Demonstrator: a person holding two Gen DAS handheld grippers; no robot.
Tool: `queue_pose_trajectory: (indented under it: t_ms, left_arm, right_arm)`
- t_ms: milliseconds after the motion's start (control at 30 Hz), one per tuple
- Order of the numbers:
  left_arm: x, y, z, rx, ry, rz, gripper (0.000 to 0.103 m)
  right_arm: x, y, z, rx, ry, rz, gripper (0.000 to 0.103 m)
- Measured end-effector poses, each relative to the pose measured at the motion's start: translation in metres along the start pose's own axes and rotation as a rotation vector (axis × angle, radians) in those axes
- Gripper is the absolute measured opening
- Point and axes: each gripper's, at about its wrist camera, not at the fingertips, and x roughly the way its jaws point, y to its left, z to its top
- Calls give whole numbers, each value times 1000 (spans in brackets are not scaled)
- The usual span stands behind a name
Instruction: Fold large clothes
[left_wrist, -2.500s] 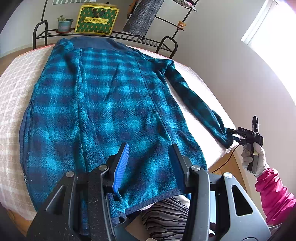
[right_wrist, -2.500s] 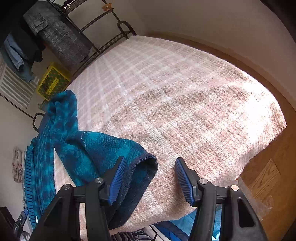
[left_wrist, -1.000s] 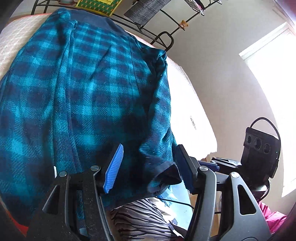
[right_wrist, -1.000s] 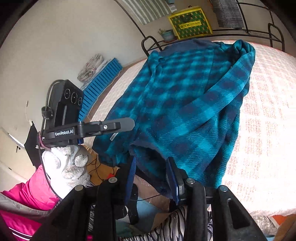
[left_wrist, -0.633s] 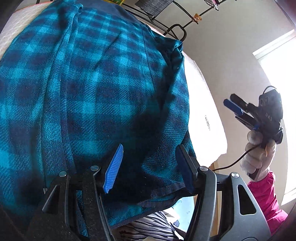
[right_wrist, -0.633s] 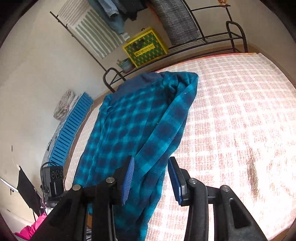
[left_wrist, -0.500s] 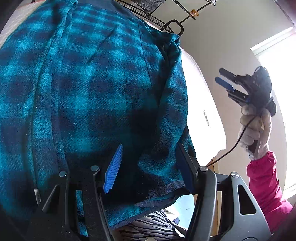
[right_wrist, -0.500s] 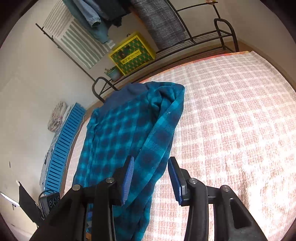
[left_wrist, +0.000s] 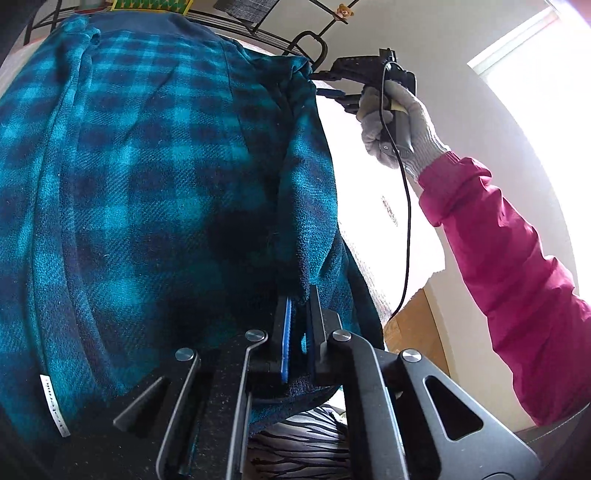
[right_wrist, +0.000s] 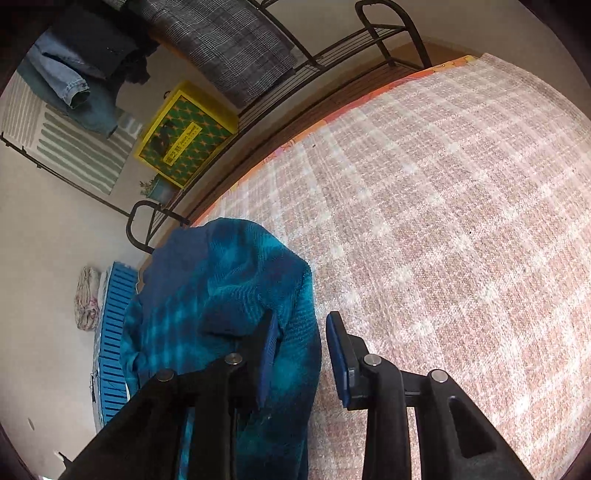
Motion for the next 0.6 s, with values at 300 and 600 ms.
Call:
queue_pose_trajectory:
  t_ms: [300, 600]
  left_arm:
    - [-12, 0, -3, -2, -17, -59, 4]
    - [-9, 8, -11, -21, 6, -100, 3]
  right_arm:
    - [-32, 32, 3, -98, -48, -99, 1]
    - [-45, 162, -14, -491, -114, -325, 1]
